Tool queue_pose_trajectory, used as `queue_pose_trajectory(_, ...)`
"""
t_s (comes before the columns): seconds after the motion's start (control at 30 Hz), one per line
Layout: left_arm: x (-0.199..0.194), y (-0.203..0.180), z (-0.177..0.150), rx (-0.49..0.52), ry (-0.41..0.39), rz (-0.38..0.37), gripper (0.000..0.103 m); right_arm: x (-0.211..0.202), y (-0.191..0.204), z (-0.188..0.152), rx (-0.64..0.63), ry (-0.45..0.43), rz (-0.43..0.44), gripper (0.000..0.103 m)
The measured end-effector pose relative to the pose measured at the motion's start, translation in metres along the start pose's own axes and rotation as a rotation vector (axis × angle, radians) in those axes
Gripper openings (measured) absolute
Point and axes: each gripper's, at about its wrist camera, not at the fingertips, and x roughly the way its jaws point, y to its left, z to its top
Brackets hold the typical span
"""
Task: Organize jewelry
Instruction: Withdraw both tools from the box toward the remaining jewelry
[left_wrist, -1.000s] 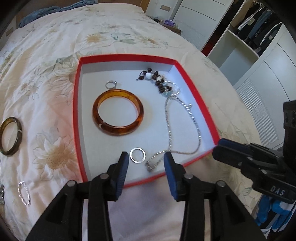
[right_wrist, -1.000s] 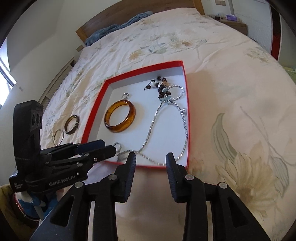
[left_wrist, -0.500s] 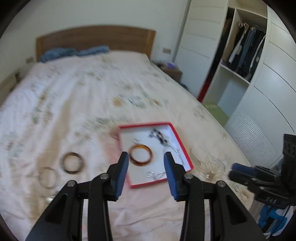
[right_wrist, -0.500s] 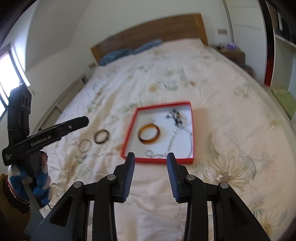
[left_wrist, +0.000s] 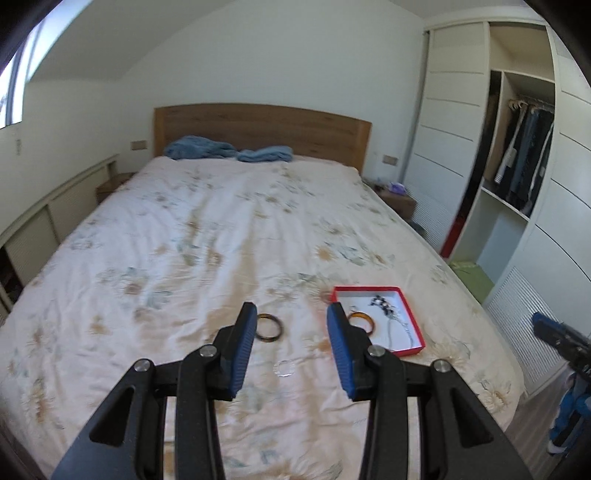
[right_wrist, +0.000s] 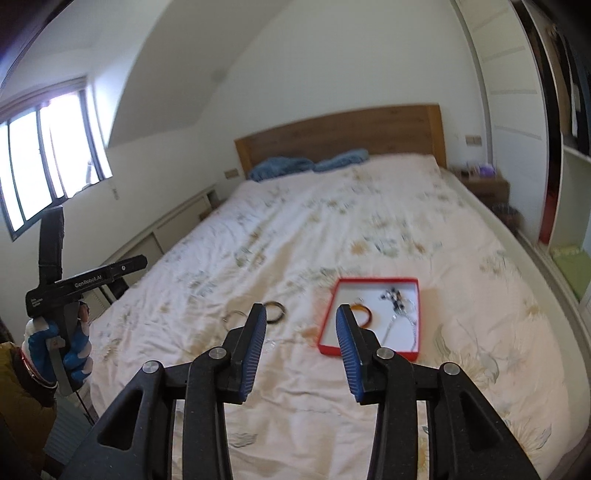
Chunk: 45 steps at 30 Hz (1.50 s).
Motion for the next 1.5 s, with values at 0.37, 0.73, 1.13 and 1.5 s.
queue_pose_trajectory(0.37, -0.027, 0.045, -0.032, -0.042, -0.033, 0.059, 0.041, -0.011, 0.047, 0.000, -0.049, -0.046, 0.056, 0.042)
queue_pose_trajectory(0.73, 0.056, 0.072, -0.075, -0.051, 0.043, 0.083, 0.041, 0.076, 0.034, -0.017, -0.018, 0.084, 0.087, 0.042)
queue_pose_trajectory(1.13, 0.186, 0.085, -0.131, 0.078, 0.230, 0.041, 0.035, 0.221, 0.020, -0.049, -0.007, 0.293, 0.142, 0.039)
queue_pose_trajectory(1.5, 0.269, 0.106, -0.152, 0.129, 0.360, -0.021, 0.032, 0.342, 0.024, -0.082, -0.003, 0.460, 0.205, 0.038)
